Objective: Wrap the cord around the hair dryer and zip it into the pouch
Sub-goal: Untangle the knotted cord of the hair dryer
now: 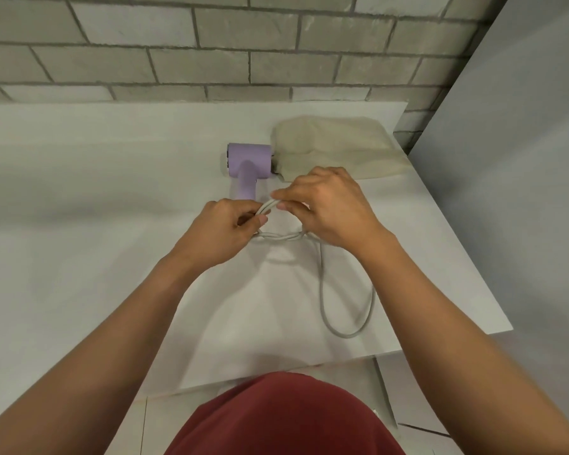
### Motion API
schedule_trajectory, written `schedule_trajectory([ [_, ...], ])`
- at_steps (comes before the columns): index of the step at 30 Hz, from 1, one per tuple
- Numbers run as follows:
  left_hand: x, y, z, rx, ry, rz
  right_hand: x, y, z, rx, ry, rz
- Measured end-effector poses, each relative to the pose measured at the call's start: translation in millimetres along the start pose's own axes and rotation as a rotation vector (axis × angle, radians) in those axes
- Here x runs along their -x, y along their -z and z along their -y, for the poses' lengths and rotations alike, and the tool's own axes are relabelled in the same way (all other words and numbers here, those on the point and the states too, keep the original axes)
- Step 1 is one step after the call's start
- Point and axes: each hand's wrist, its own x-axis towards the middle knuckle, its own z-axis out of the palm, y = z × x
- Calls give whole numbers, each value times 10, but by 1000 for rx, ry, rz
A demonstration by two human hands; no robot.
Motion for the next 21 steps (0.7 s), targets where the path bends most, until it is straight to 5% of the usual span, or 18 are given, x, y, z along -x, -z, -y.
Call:
schedule_trajectory([
  [3,-10,-23,6,47,3,17,40,75,-71,-365,-264,114],
  [7,-2,-90,-25,92,21,9,134,78,-100,-601,-383,124],
  [10,4,-162,-66,108,41,12,190,25,-106,-612,-414,82],
  [14,32,-221,-12,52,98,-72,273,10,-115,-187,-210,-84],
  [17,81,-201,81,60,140,-145,262,130,-188,-342,-185,-228],
  [21,146,-191,89,148,195,-162,250,323,-333,-649,-390,-346],
])
